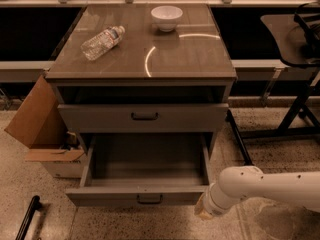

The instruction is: Close middle drawer

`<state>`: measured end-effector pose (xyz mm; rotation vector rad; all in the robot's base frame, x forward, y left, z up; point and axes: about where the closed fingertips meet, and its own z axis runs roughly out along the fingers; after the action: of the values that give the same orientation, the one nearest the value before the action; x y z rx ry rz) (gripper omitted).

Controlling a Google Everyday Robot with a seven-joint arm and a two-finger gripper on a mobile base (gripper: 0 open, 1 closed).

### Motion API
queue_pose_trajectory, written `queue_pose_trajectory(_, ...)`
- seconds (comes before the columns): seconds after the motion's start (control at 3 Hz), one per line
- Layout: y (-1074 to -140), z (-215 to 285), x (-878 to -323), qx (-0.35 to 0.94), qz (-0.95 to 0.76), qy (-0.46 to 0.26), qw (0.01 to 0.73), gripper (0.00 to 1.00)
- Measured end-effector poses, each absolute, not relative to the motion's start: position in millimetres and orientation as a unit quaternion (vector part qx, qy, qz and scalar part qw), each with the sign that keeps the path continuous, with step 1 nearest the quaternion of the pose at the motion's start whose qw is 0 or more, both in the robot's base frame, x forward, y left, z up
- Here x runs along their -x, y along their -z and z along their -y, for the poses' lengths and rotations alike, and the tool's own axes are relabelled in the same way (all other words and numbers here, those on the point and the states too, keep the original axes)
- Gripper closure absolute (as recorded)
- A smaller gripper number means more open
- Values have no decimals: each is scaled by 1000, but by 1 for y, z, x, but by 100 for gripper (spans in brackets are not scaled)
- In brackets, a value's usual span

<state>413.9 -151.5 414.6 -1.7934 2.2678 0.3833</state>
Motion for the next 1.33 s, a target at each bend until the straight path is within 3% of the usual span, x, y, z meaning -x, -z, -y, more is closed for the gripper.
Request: queue_pose_trajectory(1.33, -362, 161, -496, 547, -782, -125, 271, 100)
